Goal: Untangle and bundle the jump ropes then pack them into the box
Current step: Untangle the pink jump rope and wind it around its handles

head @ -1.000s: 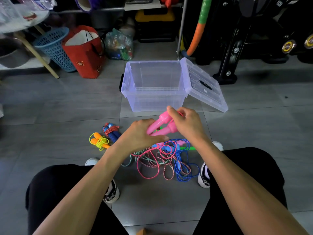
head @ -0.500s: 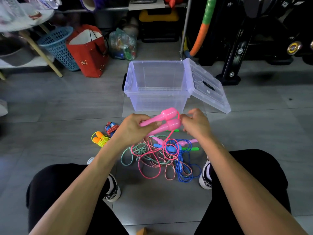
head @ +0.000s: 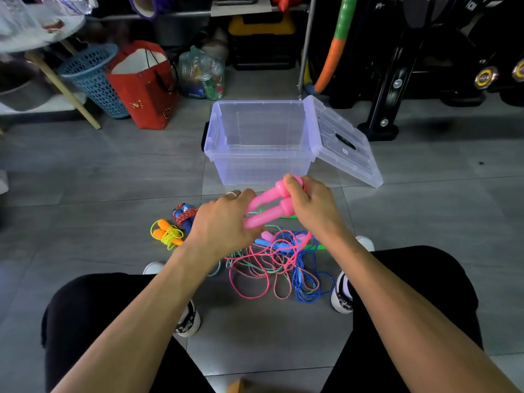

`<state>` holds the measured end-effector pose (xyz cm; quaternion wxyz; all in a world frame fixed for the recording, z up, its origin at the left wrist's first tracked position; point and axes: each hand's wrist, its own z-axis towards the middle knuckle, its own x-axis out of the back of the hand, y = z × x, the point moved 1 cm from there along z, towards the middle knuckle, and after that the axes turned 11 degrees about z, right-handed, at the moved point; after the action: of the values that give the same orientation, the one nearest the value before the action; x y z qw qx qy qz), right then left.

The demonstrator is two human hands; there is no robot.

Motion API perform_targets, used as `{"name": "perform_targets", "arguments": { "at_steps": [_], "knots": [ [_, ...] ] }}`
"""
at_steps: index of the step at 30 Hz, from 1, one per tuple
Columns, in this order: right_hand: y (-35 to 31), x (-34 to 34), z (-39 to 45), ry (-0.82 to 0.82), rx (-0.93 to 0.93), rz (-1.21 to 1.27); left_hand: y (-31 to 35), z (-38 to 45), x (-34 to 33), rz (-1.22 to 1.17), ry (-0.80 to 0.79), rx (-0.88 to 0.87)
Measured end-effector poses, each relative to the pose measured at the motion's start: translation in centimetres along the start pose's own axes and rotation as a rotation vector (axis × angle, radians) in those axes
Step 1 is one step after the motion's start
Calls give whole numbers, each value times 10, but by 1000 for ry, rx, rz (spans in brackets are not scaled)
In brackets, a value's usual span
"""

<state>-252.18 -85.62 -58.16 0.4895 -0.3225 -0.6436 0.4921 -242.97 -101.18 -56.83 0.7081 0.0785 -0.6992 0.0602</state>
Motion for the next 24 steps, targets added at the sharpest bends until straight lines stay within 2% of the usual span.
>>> {"name": "perform_targets", "arguments": {
  "at_steps": [3, 7, 12, 14, 16, 19, 21, 24],
  "knots": [
    [3, -5, -1, -11, -58, 40, 8, 1, -2, 116, 136, -10],
    [4, -6, 1, -65, -94, 39, 8, 4, -5, 185, 70, 51],
    [5, -5, 2, -140, -112, -3, 6, 7, -16, 266, 235, -65],
    [5, -5, 2, -162, -99, 10, 7, 7, -17, 218, 199, -70],
    [5, -3, 2, -161, -133, 70, 6, 7, -19, 186, 97, -14],
    [1, 4, 5, -133, -228, 178, -2, 9, -19, 96, 74, 71],
    [-1, 10, 8, -128, -233, 264, -7, 10, -18, -20, 57, 125],
    [-5, 15, 7, -157, -197, 298, -12, 11, -18, -110, 23, 111]
  ]
}}
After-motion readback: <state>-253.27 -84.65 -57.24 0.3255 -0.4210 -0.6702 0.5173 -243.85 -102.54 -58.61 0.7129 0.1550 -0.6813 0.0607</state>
